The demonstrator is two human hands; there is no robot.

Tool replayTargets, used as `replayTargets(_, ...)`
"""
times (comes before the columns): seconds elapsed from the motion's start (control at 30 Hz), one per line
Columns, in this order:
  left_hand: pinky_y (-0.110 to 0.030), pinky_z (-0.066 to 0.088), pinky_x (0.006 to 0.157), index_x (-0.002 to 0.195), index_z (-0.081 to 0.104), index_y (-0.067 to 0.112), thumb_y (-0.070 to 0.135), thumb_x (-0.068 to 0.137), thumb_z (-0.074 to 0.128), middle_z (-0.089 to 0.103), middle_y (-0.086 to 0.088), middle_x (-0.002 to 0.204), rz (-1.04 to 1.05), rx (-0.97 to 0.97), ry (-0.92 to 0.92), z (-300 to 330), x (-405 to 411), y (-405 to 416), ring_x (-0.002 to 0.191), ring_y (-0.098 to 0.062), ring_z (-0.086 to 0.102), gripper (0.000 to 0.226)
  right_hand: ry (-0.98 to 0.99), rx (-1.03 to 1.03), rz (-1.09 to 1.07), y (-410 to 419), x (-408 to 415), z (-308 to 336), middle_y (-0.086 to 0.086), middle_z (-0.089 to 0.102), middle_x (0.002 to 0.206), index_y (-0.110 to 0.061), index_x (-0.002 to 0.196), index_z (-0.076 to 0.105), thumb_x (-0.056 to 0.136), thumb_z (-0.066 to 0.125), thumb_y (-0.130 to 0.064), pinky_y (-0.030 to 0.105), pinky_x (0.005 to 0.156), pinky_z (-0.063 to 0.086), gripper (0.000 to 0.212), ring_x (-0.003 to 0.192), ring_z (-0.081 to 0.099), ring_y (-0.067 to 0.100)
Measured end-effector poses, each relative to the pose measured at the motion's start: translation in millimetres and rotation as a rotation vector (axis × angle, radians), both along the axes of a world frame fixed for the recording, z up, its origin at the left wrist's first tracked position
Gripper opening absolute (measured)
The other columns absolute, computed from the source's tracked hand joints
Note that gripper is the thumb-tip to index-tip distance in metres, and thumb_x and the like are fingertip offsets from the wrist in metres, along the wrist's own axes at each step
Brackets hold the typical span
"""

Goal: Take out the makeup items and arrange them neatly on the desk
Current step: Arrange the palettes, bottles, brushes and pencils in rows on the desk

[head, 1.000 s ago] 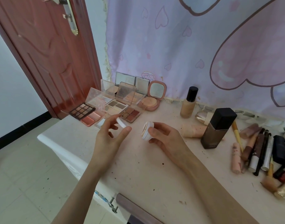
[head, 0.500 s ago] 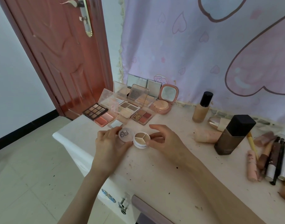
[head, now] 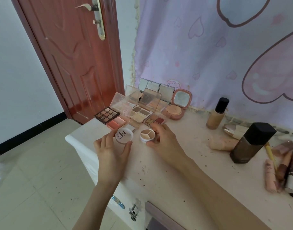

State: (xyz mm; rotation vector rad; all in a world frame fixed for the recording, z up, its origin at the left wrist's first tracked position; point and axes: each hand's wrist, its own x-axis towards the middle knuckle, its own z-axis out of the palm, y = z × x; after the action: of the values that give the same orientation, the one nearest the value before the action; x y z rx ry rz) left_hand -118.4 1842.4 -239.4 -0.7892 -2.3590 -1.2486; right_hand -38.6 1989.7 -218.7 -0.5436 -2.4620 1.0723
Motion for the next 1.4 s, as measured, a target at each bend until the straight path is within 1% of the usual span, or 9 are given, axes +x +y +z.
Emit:
replayTargets(0.13, -0.026, 0.028, 0.086, 0.104, 0.064, 0.000, 0.020, 0.065, 0.083, 0.063, -0.016, 0.103, -0.009, -0.138, 0.048, -6.2, 0.1, -4.8, 0.094, -0.038, 0.054, 0.047, 0.058, 0.035, -0.038, -4.3, -13.8, -1.9, 0.003, 0.044, 0.122, -0.018, 0.131, 0.044, 0.080, 0.062, -0.007, 0.010, 0.077, 0.030, 0.055, 0.103, 0.051, 0.017)
replayTargets(0.33, -0.046, 0.039, 0.082, 0.107, 0.065, 0.005, 0.030, 0.066, 0.082, 0.063, -0.015, 0.101, 0.032, -0.193, 0.030, -6.7, 2.9, -0.8, 0.096, -0.039, 0.048, 0.051, 0.092, 0.077, -0.065, -3.9, -16.1, -3.9, 0.003, 0.041, 0.125, -0.018, 0.132, 0.044, 0.080, 0.063, -0.005, 0.012, 0.083, 0.034, 0.057, 0.108, 0.050, 0.017)
replayTargets(0.6, -0.028, 0.024, 0.084, 0.118, 0.048, 0.023, 0.058, 0.071, 0.064, 0.063, 0.010, 0.104, 0.019, -0.125, -0.089, -3.2, 3.0, 4.4, 0.103, -0.020, 0.043, 0.061, 0.111, 0.113, -0.069, -3.9, -17.4, -4.0, 0.006, 0.042, 0.129, -0.015, 0.133, 0.044, 0.082, 0.061, 0.000, 0.032, 0.092, 0.044, 0.056, 0.112, 0.051, 0.021)
replayTargets(0.93, -0.033, 0.025, 0.090, 0.124, 0.047, 0.019, 0.049, 0.078, 0.064, 0.061, 0.006, 0.114, 0.039, -0.202, -0.081, -0.9, 10.5, 1.5, 0.111, -0.022, 0.045, 0.058, 0.146, 0.104, -0.100, -3.8, -8.8, -6.3, 0.004, 0.039, 0.132, -0.015, 0.134, 0.044, 0.084, 0.058, 0.000, 0.035, 0.092, 0.046, 0.054, 0.114, 0.051, 0.021)
replayTargets(1.1, -0.035, 0.025, 0.096, 0.132, 0.042, 0.015, 0.034, 0.084, 0.062, 0.053, -0.002, 0.127, 0.003, -0.285, -0.068, -1.6, 25.4, -5.7, 0.120, -0.023, 0.042, 0.055, 0.075, 0.179, -0.110, -5.7, 22.5, -8.2, -0.001, 0.043, 0.129, -0.015, 0.129, 0.046, 0.090, 0.053, -0.015, 0.014, 0.088, 0.031, 0.040, 0.114, 0.046, 0.015)
replayTargets(1.2, -0.038, 0.032, 0.098, 0.127, 0.049, 0.010, 0.021, 0.083, 0.064, 0.053, -0.007, 0.127, -0.123, -0.219, 0.055, 5.0, 39.7, -3.3, 0.119, -0.028, 0.046, 0.047, -0.066, 0.228, -0.066, -2.3, 47.1, -7.0, -0.002, 0.039, 0.139, -0.014, 0.132, 0.044, 0.094, 0.048, -0.022, 0.016, 0.098, 0.025, 0.039, 0.126, 0.037, 0.013)
replayTargets(1.27, -0.031, 0.031, 0.100, 0.128, 0.049, 0.008, 0.016, 0.086, 0.061, 0.050, -0.009, 0.131, -0.274, -0.201, 0.078, 10.8, 50.8, 2.4, 0.122, -0.027, 0.045, 0.045, -0.155, 0.304, -0.032, -1.0, 66.2, -7.0, -0.001, 0.034, 0.147, -0.014, 0.136, 0.042, 0.097, 0.043, -0.028, 0.021, 0.108, 0.019, 0.042, 0.135, 0.029, 0.012)
replayTargets(1.33, -0.021, 0.026, 0.103, 0.134, 0.045, 0.011, 0.019, 0.091, 0.054, 0.043, -0.007, 0.140, -0.426, -0.262, 0.029, 14.8, 66.2, 8.8, 0.129, -0.021, 0.039, 0.044, -0.217, 0.444, 0.001, -2.9, 88.2, -10.1, -0.002, 0.029, 0.151, -0.016, 0.140, 0.038, 0.099, 0.038, -0.033, 0.021, 0.113, 0.009, 0.045, 0.139, 0.022, 0.010)
replayTargets(1.4, -0.020, 0.016, 0.110, 0.141, 0.034, 0.016, 0.027, 0.096, 0.042, 0.029, -0.003, 0.150, -0.527, -0.413, 0.055, 11.8, 79.5, 17.5, 0.137, -0.016, 0.026, 0.047, -0.230, 0.451, 0.004, -4.0, 111.4, -11.9, -0.004, 0.026, 0.153, -0.018, 0.142, 0.035, 0.099, 0.035, -0.035, 0.017, 0.112, 0.002, 0.046, 0.140, 0.019, 0.008)
